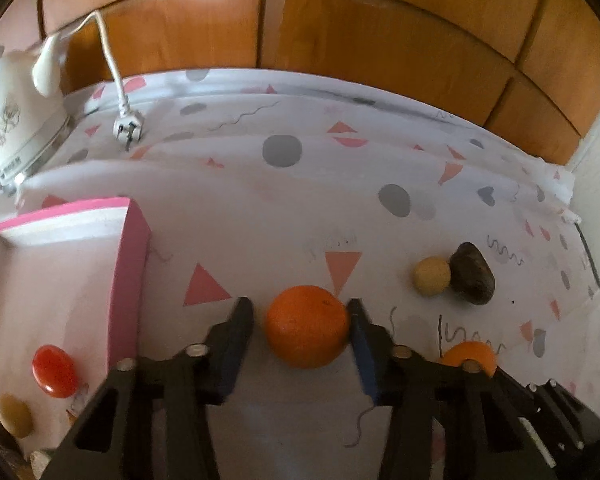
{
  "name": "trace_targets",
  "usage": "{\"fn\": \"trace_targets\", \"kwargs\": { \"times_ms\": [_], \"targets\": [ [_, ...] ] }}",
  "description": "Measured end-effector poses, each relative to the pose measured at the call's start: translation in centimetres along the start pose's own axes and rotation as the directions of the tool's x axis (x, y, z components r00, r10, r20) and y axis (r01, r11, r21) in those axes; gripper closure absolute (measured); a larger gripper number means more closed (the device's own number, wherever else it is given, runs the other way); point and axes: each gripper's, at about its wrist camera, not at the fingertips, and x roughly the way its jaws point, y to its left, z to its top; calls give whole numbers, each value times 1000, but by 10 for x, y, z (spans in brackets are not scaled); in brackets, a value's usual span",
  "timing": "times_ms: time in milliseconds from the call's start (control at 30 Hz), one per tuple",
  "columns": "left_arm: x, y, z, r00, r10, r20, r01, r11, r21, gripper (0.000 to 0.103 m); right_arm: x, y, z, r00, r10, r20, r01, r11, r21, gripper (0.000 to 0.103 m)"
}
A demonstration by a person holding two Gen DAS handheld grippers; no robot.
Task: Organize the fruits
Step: 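Grasp an orange with the left tool while the right tool grasps the other orange, then carry the orange into the tray and release it with the left tool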
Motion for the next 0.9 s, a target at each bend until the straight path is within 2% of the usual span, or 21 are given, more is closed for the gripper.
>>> {"fn": "trace_targets", "kwargs": {
  "times_ms": [300, 433, 633, 900],
  "targets": [
    [-13, -2, -19, 1000, 5, 26, -6, 999, 41, 65, 10, 2, 8, 1000, -10, -12, 10, 1000, 2, 60],
    [-20, 3, -26, 1000, -1, 23, 1, 1000, -1, 65, 13, 7, 9, 1000, -23, -15, 23, 999, -30, 60],
    [-34, -2, -45, 999, 3, 33, -3, 1000, 5, 65, 0, 4, 0, 999, -49, 5, 49, 998, -35, 62],
    [-50, -19, -84, 995, 1, 104, -9, 998, 69, 64, -25, -29, -24, 985, -168, 33, 166, 985, 46, 62]
  ]
}}
